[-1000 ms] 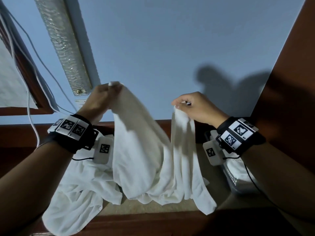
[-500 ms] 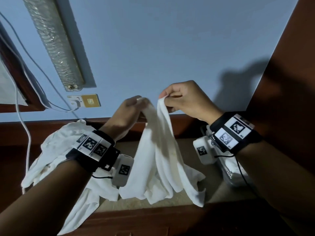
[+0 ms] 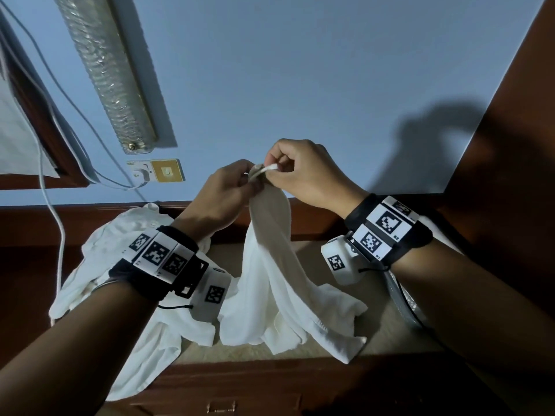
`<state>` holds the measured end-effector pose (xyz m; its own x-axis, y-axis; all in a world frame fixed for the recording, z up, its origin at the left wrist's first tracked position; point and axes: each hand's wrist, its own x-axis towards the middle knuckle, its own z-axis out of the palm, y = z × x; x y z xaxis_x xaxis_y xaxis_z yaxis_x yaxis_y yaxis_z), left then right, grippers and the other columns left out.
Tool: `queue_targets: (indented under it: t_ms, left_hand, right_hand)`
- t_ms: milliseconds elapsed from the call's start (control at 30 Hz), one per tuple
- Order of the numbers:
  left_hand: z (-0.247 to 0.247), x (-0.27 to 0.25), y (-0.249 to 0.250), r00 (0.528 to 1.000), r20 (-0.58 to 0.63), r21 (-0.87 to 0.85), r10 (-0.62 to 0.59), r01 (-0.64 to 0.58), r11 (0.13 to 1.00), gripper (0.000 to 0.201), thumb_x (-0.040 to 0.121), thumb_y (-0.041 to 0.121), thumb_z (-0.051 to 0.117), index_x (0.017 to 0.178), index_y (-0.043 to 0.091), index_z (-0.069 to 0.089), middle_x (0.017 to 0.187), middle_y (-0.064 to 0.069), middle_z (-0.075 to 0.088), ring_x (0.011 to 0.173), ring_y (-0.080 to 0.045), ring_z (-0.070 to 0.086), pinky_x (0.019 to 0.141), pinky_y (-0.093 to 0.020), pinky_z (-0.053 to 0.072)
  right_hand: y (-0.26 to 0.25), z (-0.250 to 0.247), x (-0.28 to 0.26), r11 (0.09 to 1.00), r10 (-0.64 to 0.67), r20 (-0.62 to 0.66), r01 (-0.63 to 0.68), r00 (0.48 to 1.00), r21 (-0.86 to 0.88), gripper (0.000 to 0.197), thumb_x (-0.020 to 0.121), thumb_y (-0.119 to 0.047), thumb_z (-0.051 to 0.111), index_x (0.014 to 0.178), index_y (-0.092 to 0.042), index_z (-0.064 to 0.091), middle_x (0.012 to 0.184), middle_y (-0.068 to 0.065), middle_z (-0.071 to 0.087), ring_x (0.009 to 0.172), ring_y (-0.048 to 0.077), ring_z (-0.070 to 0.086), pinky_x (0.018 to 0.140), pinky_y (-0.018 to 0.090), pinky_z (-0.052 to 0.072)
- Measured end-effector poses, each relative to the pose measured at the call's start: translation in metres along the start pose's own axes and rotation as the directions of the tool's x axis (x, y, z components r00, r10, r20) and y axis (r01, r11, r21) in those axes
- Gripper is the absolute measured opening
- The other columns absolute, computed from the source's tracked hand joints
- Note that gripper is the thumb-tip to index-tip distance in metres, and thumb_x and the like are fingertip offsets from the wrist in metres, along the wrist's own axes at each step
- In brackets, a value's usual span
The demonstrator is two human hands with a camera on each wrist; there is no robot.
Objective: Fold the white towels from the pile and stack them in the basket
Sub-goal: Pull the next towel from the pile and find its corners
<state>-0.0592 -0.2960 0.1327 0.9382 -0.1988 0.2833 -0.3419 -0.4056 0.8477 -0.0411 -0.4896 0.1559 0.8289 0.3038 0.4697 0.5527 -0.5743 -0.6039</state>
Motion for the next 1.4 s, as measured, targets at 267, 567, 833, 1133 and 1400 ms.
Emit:
queue_targets:
  t_ms: [267, 567, 833, 1133, 1400]
  left_hand:
    - [-0.013, -0.006, -0.008, 0.999, 0.016, -0.159, -0.034, 0.036, 0.987, 0.009, 0.101, 0.007, 0.055, 0.102, 0.002, 0.062, 0.089, -0.006, 0.062, 0.088, -0.019, 0.061, 0.084, -0.044, 0.051]
    - [-0.004, -0.013, -0.013, 0.996, -0.019, -0.254, -0.082, 0.074, 0.964, 0.025, 0.106, 0.027, 0.058, 0.091, 0.007, 0.056, 0.076, 0.000, 0.056, 0.073, -0.014, 0.051, 0.062, -0.029, 0.040]
    - [-0.018, -0.004, 0.018, 0.984, -0.140, -0.313, 0.111, -0.151, 0.938, 0.023, 0.106, 0.024, 0.059, 0.096, 0.004, 0.057, 0.084, -0.011, 0.051, 0.078, -0.020, 0.050, 0.063, -0.030, 0.043]
    - [-0.098, 0.017, 0.031, 0.938, -0.316, -0.299, 0.141, -0.240, 0.923, 0.016, 0.104, 0.028, 0.058, 0.093, 0.019, 0.064, 0.085, -0.005, 0.062, 0.080, -0.021, 0.057, 0.075, -0.034, 0.048]
    - [-0.128, 0.028, -0.009, 0.926, -0.378, -0.334, -0.025, -0.111, 0.936, 0.021, 0.103, 0.027, 0.061, 0.108, 0.007, 0.060, 0.098, -0.018, 0.061, 0.088, -0.027, 0.060, 0.077, -0.040, 0.054]
  right_hand:
    - [0.002, 0.011, 0.001, 0.999, -0.038, 0.093, 0.034, 0.995, 0.040, 0.006, 0.094, -0.029, 0.071, 0.092, -0.024, 0.069, 0.074, -0.007, 0.072, 0.069, 0.015, 0.063, 0.066, 0.033, 0.049]
    - [-0.001, 0.013, 0.002, 0.999, -0.041, 0.071, 0.039, 0.997, 0.029, 0.021, 0.092, -0.044, 0.075, 0.087, -0.023, 0.073, 0.057, -0.003, 0.058, 0.053, 0.012, 0.042, 0.055, 0.024, 0.031]
    - [0.014, 0.034, -0.007, 0.948, -0.017, 0.339, -0.093, 0.941, 0.305, 0.026, 0.094, -0.037, 0.074, 0.114, -0.020, 0.076, 0.112, -0.007, 0.077, 0.107, 0.010, 0.071, 0.102, 0.045, 0.054]
    - [0.034, 0.034, -0.028, 0.856, -0.055, 0.566, -0.253, 0.823, 0.451, 0.017, 0.096, -0.008, 0.065, 0.110, -0.010, 0.075, 0.104, 0.005, 0.078, 0.096, 0.023, 0.074, 0.085, 0.034, 0.055]
    - [0.068, 0.005, 0.003, 0.986, 0.140, 0.274, -0.110, 0.951, -0.124, 0.009, 0.095, -0.029, 0.071, 0.091, -0.027, 0.064, 0.071, -0.002, 0.068, 0.051, 0.000, 0.058, 0.058, 0.028, 0.040]
